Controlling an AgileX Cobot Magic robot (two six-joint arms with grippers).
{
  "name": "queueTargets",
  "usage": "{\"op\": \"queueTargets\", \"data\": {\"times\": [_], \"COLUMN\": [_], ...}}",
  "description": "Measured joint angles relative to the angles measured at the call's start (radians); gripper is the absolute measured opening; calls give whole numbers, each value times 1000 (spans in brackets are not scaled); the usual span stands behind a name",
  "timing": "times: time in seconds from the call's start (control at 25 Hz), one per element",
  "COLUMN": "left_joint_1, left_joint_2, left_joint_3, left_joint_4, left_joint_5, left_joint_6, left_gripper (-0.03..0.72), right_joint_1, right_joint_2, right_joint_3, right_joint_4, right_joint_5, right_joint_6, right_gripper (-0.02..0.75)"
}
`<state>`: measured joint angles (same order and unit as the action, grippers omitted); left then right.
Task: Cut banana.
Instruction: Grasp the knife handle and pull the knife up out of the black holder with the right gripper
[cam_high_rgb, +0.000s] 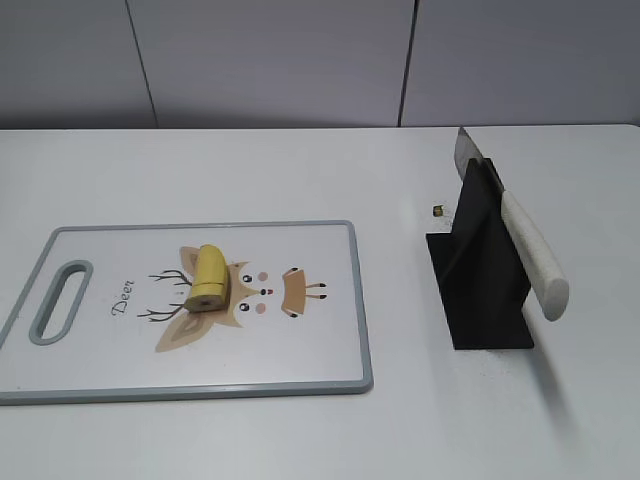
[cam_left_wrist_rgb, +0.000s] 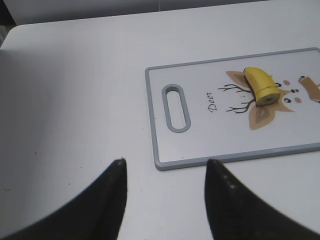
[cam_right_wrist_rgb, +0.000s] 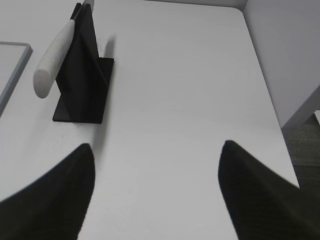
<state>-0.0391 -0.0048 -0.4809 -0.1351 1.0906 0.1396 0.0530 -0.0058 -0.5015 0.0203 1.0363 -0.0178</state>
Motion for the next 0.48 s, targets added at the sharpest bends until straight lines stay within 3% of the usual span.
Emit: {"op": "queueTargets", "data": {"times": [0.48], "left_joint_1": [0], "left_joint_2": [0], "left_joint_3": [0], "left_joint_4": [0], "left_joint_5": [0], "left_joint_6": [0], "left_gripper": [490], "right_joint_1": [0], "right_joint_2": [0], "right_joint_3": [0], "right_joint_4": [0], "right_joint_5": [0], "right_joint_6": [0], "right_gripper": [582]}}
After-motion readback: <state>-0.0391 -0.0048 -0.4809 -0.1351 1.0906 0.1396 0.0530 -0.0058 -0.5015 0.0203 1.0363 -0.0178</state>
